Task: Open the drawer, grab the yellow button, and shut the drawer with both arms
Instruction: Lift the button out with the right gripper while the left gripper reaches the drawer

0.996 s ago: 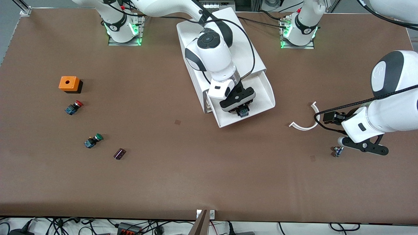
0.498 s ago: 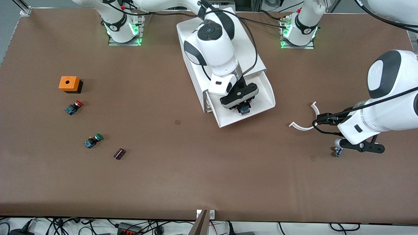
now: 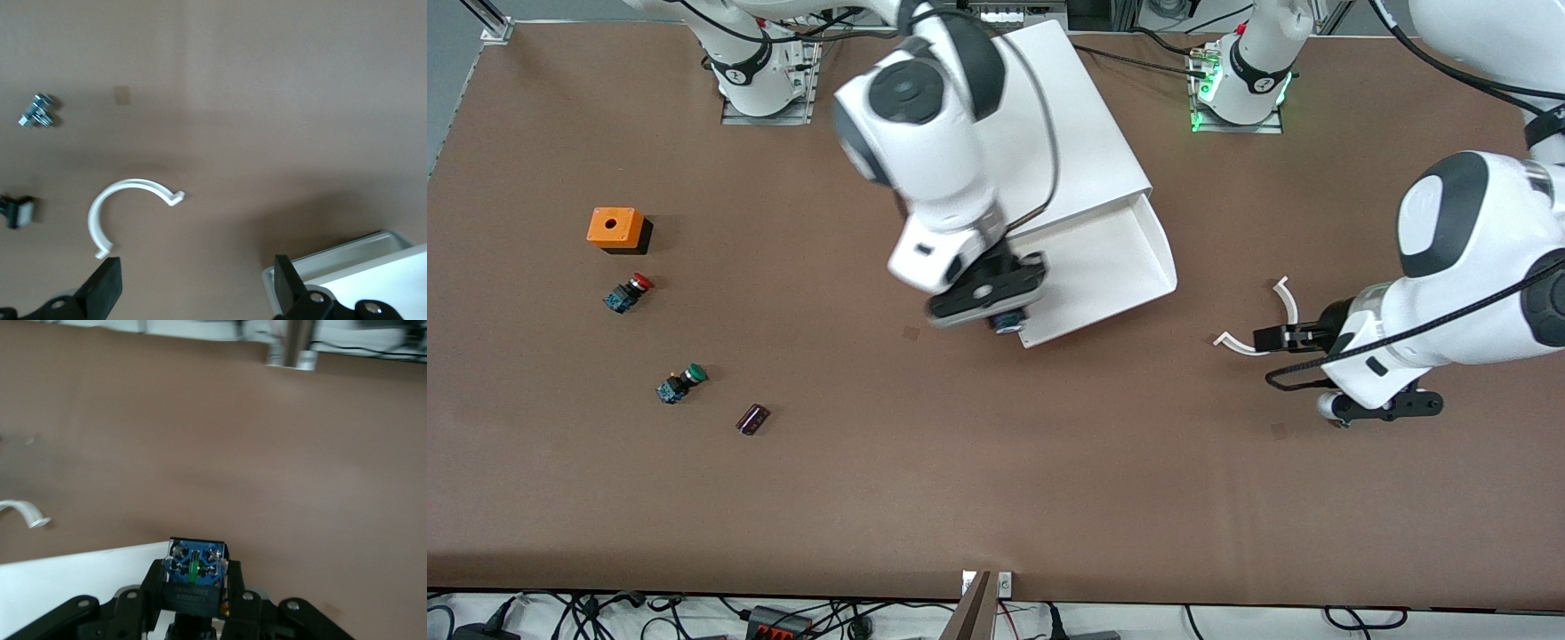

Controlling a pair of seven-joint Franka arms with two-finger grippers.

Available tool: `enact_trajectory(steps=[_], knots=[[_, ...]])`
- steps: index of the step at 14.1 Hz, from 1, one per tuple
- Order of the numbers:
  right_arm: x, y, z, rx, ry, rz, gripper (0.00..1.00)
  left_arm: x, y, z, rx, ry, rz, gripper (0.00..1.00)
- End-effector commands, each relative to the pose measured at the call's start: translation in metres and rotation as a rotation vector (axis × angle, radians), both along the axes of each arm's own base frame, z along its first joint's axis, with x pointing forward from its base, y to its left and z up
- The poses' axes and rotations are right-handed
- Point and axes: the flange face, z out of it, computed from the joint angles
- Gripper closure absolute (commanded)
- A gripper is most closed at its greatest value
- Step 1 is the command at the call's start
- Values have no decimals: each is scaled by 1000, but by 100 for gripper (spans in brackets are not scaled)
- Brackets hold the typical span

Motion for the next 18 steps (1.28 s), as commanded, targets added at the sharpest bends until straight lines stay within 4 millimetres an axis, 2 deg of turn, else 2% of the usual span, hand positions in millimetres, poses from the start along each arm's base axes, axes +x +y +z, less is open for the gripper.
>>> enact_trajectory(steps=[1, 2, 4, 7, 8, 9, 10, 12, 14, 18], knots=[[29, -69, 10, -41, 70, -25, 100, -3, -63, -28, 12, -30, 106, 0], [39, -94, 5, -64, 94, -11, 100, -3, -77, -33, 14, -49, 140, 0], [57, -142, -19, -83, 151, -23, 100, -6, -105, -47, 19, -63, 189, 0], [76, -218, -80, -104, 264, -30, 100, -6, -138, -74, 20, -83, 264, 0], [78, -240, -101, -116, 296, -23, 100, -11, -151, -84, 19, -92, 291, 0], [80, -255, -114, -119, 307, -19, 100, -19, -161, -94, 27, -85, 303, 0], [79, -265, -128, -121, 315, -15, 100, -27, -164, -107, 37, -71, 307, 0], [76, -282, -153, -124, 320, -15, 100, -41, -168, -112, 39, -70, 299, 0], [64, -290, -177, -124, 298, -14, 100, -55, -170, -111, 45, -59, 296, 0], [43, -302, -215, -123, 276, -34, 100, -84, -197, -105, 50, -20, 343, 0]])
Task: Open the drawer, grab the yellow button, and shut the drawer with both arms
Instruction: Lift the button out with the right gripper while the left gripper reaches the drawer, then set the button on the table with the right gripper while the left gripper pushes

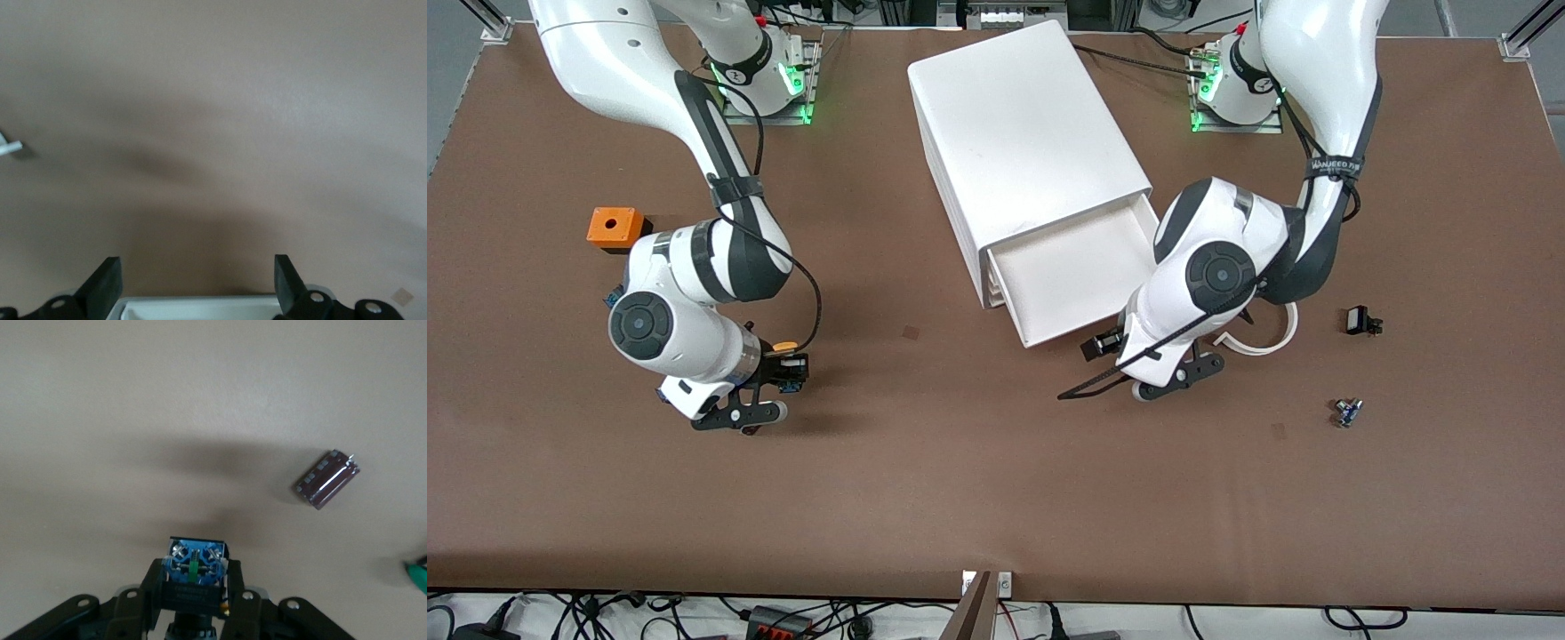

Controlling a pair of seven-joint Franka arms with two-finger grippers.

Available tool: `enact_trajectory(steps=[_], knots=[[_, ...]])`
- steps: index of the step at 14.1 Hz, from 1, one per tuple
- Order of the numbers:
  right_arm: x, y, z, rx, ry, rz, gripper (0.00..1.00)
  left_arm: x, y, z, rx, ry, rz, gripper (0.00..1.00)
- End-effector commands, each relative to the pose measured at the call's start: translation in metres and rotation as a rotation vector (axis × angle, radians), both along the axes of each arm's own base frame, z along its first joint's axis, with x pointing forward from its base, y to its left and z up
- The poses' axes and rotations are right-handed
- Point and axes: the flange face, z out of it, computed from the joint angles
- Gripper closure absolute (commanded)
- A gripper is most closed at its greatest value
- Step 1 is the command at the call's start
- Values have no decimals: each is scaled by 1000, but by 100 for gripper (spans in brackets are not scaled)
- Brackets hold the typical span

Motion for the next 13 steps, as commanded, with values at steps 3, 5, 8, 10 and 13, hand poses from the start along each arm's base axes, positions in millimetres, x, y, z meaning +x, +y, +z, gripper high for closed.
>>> enact_trajectory(steps=[3, 5, 8, 10, 13], knots=[[-41, -8, -30, 23, -34, 10, 100, -41, -10, 2, 13, 35, 28, 0], [-58, -6, -45, 20, -69, 23, 100, -57, -16, -7, 21, 66, 5, 0], [-75, -10, -69, 16, -113, 45, 100, -88, -33, -10, 24, 101, -35, 0], [-76, -10, -70, 15, -110, 29, 67, -97, -40, -4, 25, 105, -31, 0], [-69, -9, -49, 20, -86, 32, 0, -111, -55, -4, 28, 134, -36, 0]])
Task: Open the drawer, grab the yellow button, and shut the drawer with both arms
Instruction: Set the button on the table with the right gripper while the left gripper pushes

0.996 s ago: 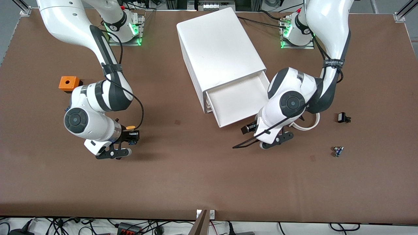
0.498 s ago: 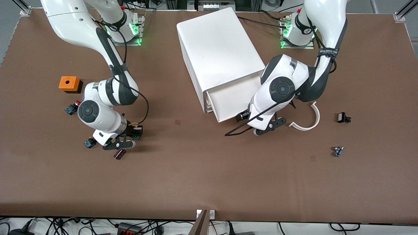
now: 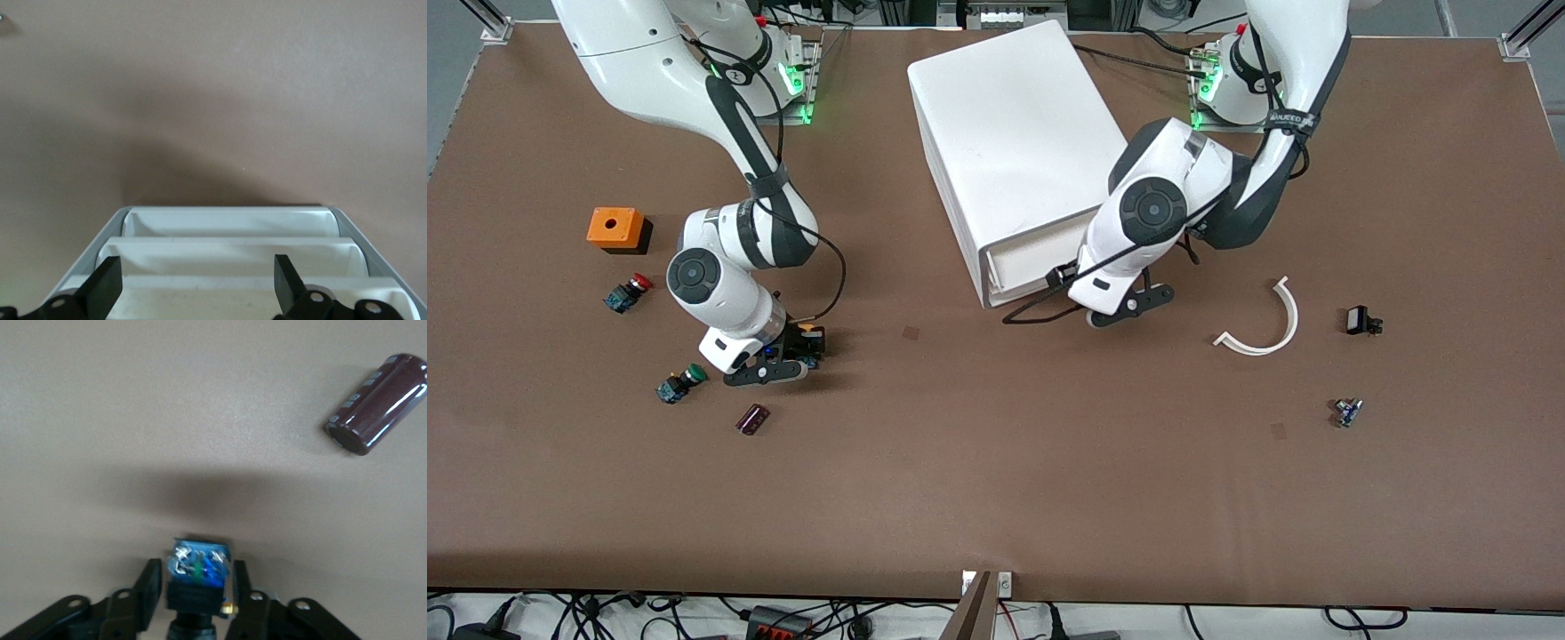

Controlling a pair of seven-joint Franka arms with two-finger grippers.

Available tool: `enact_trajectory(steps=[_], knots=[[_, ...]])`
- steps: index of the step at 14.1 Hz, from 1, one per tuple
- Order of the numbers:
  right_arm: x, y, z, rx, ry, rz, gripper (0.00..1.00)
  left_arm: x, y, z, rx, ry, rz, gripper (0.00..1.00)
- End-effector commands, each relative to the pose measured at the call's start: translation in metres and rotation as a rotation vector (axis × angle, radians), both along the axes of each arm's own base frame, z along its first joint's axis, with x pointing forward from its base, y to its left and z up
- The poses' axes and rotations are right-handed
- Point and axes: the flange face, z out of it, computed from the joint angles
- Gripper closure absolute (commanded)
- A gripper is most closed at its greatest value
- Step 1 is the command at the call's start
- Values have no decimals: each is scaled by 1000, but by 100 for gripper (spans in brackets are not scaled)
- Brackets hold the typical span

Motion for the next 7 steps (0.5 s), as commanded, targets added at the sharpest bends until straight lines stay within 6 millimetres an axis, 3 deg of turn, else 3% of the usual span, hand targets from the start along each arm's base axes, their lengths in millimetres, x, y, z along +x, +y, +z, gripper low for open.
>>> enact_trajectory(steps=[1, 7], knots=[[9, -2, 46, 14, 55, 5, 0, -20, -5, 8, 6, 28, 8, 0], [49, -22, 143, -17, 199, -13, 0, -41, -20, 2, 9, 109, -24, 0]])
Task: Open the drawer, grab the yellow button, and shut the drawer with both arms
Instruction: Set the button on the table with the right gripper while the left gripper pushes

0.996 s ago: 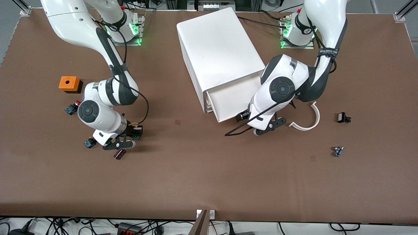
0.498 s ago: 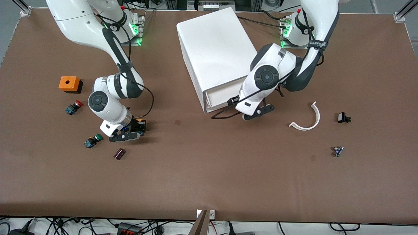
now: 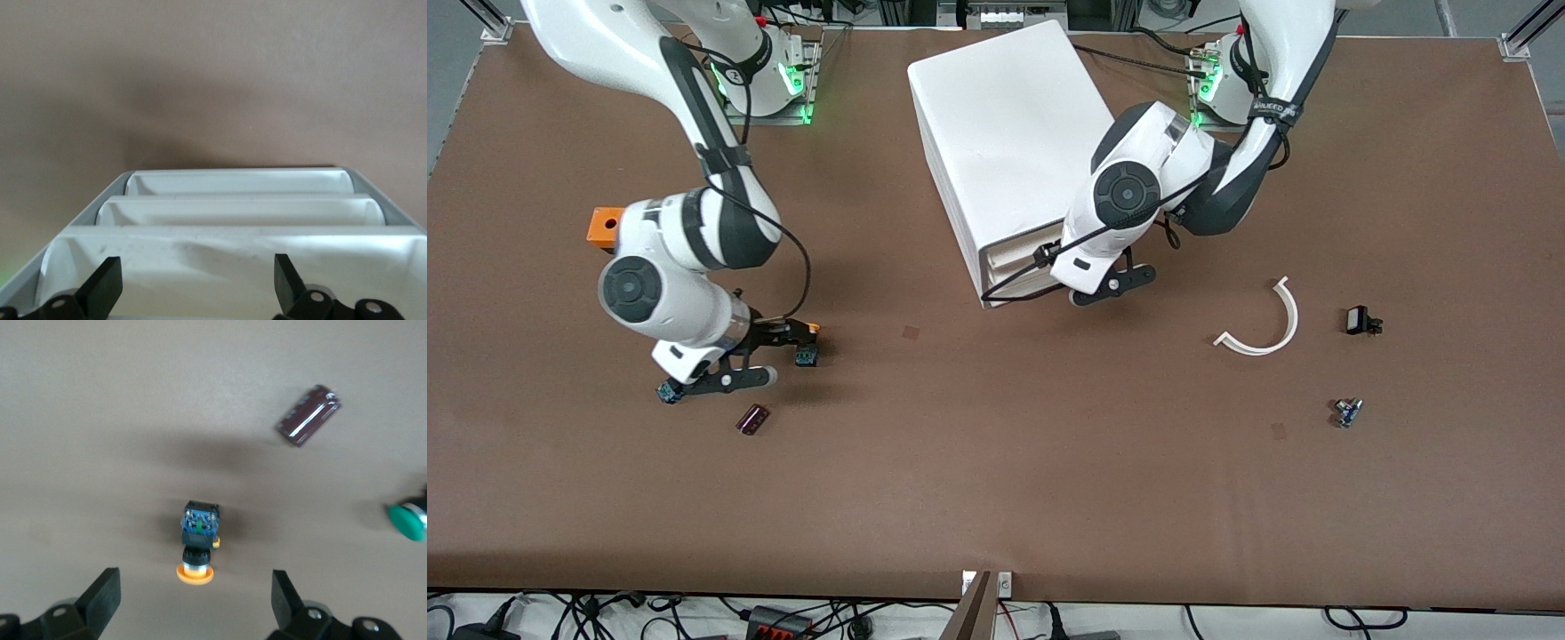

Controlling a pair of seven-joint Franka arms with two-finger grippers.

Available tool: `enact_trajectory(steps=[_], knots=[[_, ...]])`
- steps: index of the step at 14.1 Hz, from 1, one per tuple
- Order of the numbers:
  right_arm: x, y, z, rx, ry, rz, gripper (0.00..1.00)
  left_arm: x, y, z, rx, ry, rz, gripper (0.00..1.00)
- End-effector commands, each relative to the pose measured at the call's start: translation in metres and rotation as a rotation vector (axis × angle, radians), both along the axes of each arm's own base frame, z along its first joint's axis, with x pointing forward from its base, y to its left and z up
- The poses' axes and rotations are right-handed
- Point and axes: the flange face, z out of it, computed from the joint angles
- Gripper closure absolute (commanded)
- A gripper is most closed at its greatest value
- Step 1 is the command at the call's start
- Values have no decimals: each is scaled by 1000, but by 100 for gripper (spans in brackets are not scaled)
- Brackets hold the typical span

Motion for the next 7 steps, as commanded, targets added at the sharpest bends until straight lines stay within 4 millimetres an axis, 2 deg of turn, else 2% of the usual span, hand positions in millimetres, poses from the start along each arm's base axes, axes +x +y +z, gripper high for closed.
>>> enact_trajectory(steps=[1, 3, 6, 7], knots=[[15, -12, 40, -6, 41, -4, 0, -14, 1, 2, -7, 48, 6, 0], [21, -26, 69, -18, 47, -22, 0, -13, 2, 3, -11, 49, 3, 0], [23, -50, 101, -44, 52, -51, 0, -6, 8, 7, -22, 41, -3, 0], [23, -57, 117, -41, 32, -59, 0, 0, 14, 8, -27, 37, -2, 0]])
